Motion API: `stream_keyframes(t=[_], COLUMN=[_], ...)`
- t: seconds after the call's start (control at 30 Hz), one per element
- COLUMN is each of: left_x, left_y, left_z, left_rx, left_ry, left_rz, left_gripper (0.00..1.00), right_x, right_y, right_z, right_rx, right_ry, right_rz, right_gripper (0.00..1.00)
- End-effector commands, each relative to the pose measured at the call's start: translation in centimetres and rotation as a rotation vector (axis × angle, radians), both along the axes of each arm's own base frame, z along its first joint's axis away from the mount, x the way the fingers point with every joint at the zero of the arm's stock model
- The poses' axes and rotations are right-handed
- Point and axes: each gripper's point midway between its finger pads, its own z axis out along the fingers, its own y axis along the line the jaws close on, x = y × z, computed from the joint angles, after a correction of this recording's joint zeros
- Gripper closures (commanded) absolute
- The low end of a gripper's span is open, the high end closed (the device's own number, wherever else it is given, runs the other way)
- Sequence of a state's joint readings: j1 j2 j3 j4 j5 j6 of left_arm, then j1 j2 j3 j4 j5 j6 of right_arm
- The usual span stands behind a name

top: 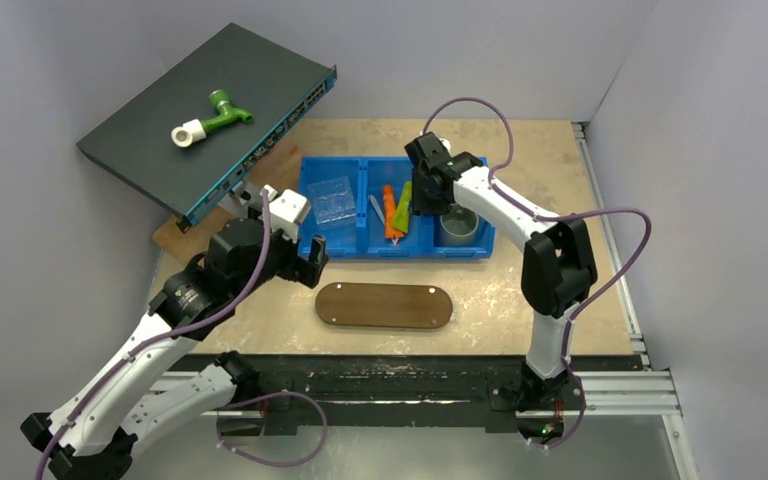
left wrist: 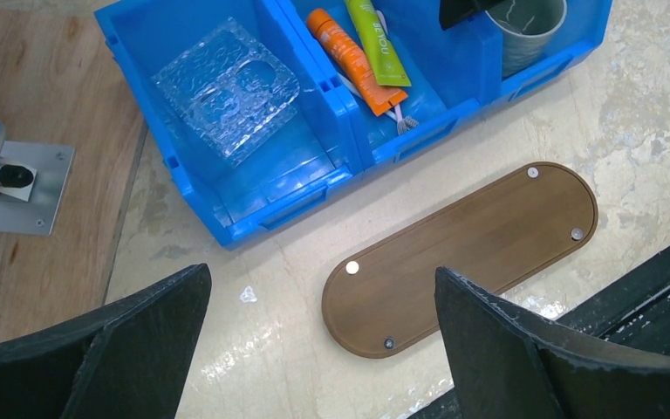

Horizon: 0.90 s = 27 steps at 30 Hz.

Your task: Prepare toiletry sets of a toothbrush and toothpaste on the tray

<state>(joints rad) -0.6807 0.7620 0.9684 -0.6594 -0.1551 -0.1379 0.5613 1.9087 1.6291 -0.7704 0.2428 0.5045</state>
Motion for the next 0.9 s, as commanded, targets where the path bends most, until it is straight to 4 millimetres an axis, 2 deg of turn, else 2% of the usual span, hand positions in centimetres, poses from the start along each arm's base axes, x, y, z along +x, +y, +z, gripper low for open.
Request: stream_keyframes(t=[0.0,0.17,0.47,0.73,0.87], left_x=[0.7,0.8,1.1,1.3,1.4], left_y=[0.0,0.0,0.0,-0.1,-0.1], left_z=[0.8,0.7,0.3,0.1,0.1], left_rx=[-0.011,-0.007,0.005,0.013,0.013], left_ry=[-0.034,-0.032,-0.021,-0.012,-0.009], left_rz=[0.015,0.017,0.023,0.022,0.024], left_gripper=[0.0,0.0,0.0,0.0,0.0], right_x=[1.4,0.7,-0.8,-1.9,-2.2], right_y=[1.4,0.5,-3.0,-4.7,-4.4], right_z=[7.5,9.0,9.8,7.7,6.5], right_rx=[0.104,0.091,-0.04,-0.066,-0.047], right_ry=[-0.179,-0.198,-0.221,-0.181,-0.161], right_rz=[0.008,0.006,0.008,0.068,0.102], right_gripper=[0.56,0.5,0.53,0.55,0.57])
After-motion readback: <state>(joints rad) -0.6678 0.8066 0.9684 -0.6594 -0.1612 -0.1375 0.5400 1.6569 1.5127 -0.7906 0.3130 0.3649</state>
